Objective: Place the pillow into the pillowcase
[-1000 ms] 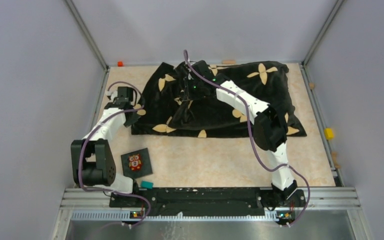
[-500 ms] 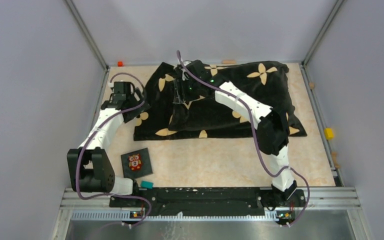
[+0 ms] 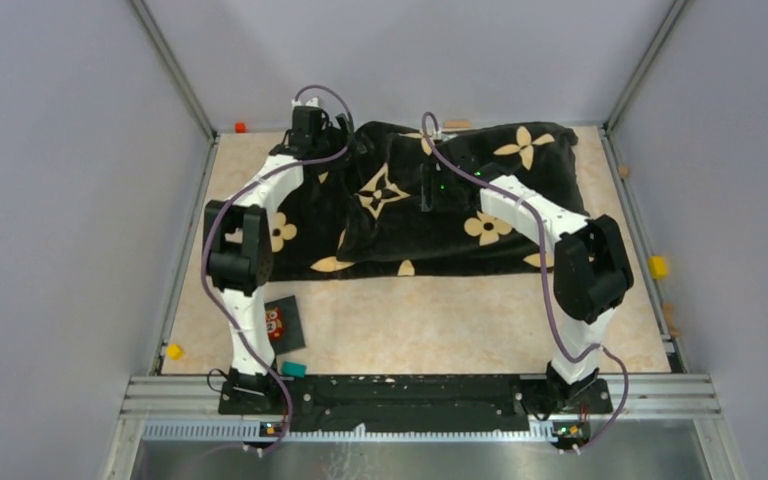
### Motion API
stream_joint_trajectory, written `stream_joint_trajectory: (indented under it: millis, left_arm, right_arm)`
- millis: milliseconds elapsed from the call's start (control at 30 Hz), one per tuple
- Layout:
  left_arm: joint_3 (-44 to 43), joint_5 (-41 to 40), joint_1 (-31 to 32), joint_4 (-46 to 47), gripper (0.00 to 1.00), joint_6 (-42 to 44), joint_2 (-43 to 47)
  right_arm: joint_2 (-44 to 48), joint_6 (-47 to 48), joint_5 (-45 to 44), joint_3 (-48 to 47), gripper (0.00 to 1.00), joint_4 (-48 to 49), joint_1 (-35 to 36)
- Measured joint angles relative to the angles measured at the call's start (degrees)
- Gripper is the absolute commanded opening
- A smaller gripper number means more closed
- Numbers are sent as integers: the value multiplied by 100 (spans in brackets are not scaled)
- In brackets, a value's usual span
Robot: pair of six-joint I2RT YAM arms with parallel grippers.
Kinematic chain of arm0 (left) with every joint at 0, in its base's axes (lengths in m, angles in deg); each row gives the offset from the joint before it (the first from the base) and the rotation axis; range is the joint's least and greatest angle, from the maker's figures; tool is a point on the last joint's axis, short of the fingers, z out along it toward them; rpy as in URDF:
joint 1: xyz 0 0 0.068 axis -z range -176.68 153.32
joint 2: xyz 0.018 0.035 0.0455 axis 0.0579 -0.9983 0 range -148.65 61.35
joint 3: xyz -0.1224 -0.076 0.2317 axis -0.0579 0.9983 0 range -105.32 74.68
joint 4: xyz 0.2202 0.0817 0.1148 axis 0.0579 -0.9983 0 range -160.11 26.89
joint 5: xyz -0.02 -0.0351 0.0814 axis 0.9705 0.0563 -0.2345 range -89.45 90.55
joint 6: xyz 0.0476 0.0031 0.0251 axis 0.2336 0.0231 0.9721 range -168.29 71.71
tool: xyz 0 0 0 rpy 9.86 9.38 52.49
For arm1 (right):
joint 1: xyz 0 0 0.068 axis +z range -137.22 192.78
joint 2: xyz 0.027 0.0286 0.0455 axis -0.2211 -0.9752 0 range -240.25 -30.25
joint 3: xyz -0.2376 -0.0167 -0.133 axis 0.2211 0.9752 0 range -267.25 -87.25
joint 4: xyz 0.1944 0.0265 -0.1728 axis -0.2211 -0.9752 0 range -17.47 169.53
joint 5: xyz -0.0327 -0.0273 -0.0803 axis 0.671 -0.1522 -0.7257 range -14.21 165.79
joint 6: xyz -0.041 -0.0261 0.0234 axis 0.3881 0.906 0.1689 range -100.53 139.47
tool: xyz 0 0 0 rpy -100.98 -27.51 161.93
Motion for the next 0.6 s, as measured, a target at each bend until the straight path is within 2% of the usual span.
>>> stream_joint_trajectory:
  millis: [167, 367, 500, 533, 600]
  left_arm:
    - [-1106, -11, -52, 195, 84, -125, -1231]
    - [-1917, -11, -74, 457, 75, -367, -1976]
    - [-2124, 33, -79, 750, 57, -616, -2253]
    - [-2192, 55, -79, 802, 50, -669, -2337]
    - [-2345, 74, -79, 850, 27, -748, -2490]
  right_arm:
    - [-286, 66, -31, 188, 57, 50, 98]
    - [-267, 101, -31, 680, 57, 341, 129]
    - [-107, 103, -22, 979, 57, 566, 129]
    - [-52, 105, -20, 1043, 57, 581, 129]
    - [24, 109, -22, 1126, 57, 584, 129]
